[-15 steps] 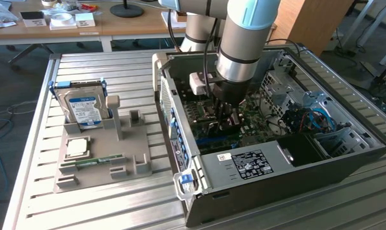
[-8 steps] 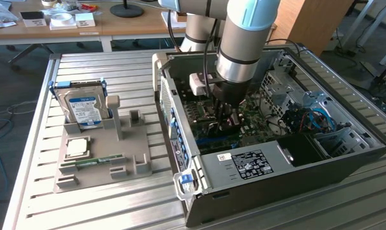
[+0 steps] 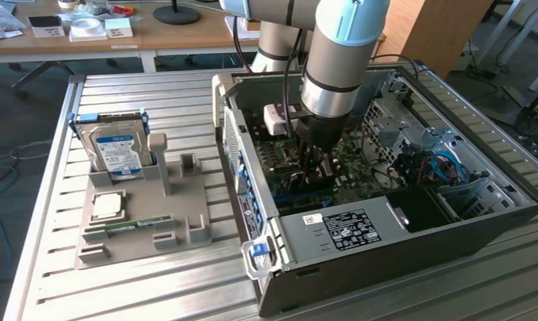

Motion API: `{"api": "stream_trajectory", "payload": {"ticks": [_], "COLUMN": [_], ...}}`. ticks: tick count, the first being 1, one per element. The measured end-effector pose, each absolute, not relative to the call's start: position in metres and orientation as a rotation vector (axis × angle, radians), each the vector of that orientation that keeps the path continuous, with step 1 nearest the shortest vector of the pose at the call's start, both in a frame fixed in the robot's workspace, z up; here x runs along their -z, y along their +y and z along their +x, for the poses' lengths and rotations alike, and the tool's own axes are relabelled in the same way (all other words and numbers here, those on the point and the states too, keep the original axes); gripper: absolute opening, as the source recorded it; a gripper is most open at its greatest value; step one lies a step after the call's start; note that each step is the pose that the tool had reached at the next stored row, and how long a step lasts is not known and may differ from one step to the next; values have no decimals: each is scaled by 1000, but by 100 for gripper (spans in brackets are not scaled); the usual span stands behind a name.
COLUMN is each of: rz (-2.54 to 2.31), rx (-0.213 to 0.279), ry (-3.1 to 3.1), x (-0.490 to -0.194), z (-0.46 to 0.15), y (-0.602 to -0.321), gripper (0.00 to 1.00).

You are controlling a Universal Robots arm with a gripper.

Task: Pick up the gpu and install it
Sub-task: 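Insert the gpu into the slot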

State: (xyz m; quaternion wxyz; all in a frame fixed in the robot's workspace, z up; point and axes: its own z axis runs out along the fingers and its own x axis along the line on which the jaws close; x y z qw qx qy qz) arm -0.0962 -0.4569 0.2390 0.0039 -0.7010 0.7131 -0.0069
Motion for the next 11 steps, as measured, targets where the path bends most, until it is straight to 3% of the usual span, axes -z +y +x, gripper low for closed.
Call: {"api": "stream_trajectory", "payload": {"ticks": [11], "rz": [-2197], "rx": [22], "ry": [2235], "x": [-237], "z": [-96], "y": [-457], "gripper": [27]}}
